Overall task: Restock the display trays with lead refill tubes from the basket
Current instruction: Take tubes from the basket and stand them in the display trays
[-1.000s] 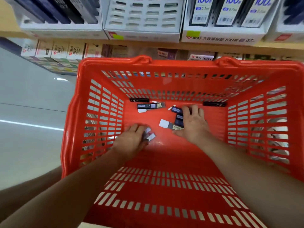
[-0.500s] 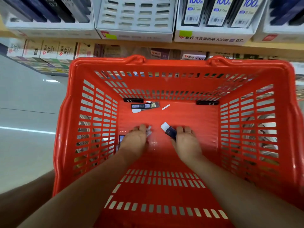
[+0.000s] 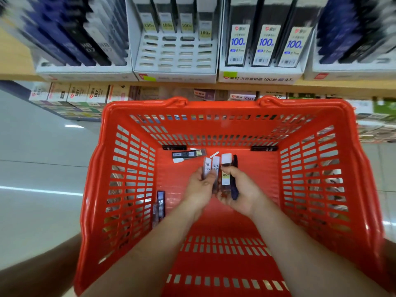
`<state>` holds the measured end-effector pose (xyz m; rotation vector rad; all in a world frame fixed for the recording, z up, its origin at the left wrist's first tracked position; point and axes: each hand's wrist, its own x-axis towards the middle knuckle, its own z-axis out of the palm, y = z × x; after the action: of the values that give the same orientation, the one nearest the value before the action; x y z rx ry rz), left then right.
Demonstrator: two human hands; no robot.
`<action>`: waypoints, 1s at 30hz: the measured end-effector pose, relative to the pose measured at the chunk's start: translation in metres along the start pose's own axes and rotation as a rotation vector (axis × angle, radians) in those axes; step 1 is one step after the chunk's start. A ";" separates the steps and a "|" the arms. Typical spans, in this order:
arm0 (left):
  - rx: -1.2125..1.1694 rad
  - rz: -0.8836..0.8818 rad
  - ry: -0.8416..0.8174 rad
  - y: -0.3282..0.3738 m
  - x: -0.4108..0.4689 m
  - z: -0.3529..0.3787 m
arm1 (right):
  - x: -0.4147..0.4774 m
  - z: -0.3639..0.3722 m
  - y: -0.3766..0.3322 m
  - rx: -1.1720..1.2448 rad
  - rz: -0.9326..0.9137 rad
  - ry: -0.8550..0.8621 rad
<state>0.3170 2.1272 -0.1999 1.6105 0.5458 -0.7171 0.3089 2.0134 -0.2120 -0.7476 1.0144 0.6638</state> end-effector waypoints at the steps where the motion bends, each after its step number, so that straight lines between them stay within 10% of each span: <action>1: 0.012 0.073 0.043 0.005 -0.004 0.002 | -0.006 0.005 -0.001 0.001 -0.037 -0.033; 22: -0.303 0.370 0.158 0.139 -0.123 -0.009 | -0.160 0.082 -0.022 -0.136 -0.849 -0.194; 30: -0.146 0.478 -0.104 0.172 -0.172 -0.031 | -0.209 0.095 -0.035 -0.153 -0.932 -0.255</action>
<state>0.3223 2.1384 0.0448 1.4800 0.1210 -0.3890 0.3032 2.0396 0.0187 -1.1210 0.3009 0.0133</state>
